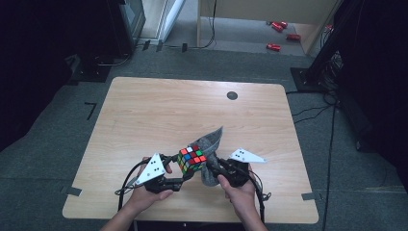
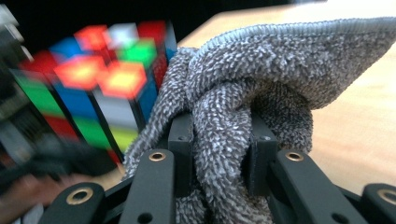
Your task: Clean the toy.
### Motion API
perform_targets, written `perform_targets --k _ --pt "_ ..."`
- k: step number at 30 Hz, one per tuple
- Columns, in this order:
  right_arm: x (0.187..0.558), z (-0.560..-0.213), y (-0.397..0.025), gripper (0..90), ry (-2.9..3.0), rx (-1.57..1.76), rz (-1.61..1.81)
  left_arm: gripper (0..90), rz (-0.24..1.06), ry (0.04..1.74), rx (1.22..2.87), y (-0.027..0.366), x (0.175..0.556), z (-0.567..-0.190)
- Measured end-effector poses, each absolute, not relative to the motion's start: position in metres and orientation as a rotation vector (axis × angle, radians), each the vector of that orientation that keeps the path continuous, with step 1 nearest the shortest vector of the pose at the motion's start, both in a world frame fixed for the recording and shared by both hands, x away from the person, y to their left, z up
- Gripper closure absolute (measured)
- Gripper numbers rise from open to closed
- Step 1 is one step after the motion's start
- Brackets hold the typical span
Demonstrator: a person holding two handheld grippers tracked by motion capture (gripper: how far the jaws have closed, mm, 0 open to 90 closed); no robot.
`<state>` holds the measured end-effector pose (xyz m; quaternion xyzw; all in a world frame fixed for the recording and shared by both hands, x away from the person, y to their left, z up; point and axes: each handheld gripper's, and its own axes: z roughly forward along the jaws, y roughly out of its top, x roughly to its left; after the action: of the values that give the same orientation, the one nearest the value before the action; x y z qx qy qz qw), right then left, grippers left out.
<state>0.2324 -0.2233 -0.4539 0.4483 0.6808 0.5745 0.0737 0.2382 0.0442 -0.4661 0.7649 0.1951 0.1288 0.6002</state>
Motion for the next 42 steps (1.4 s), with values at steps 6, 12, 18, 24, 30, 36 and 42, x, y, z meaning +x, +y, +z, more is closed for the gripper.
perform_targets --k 6,12,18,24,30,36,42 --pt "0.232 -0.453 -0.228 70.7 2.007 1.356 1.803 34.5 0.293 0.465 1.744 0.044 0.237 -0.464" --pt "0.235 -0.477 -0.21 70.7 2.131 1.442 1.851 34.4 0.229 0.536 1.644 0.058 0.245 -0.461" --pt "0.228 -0.481 -0.187 70.8 2.201 1.341 2.042 34.4 0.223 0.553 1.596 0.06 0.247 -0.462" --pt "0.228 -0.478 -0.196 71.5 2.094 1.375 1.959 34.5 0.202 0.559 1.575 0.064 0.249 -0.46" --pt "0.229 -0.481 -0.205 72.2 2.004 1.452 2.031 34.4 0.207 0.576 1.587 0.062 0.249 -0.462" --pt "0.23 -0.484 -0.195 71.6 2.126 1.406 2.048 34.5 0.221 0.613 1.575 0.069 0.253 -0.461" --pt "0.231 -0.469 -0.215 70.8 2.049 1.297 1.746 34.5 0.258 0.654 1.601 0.072 0.257 -0.463"
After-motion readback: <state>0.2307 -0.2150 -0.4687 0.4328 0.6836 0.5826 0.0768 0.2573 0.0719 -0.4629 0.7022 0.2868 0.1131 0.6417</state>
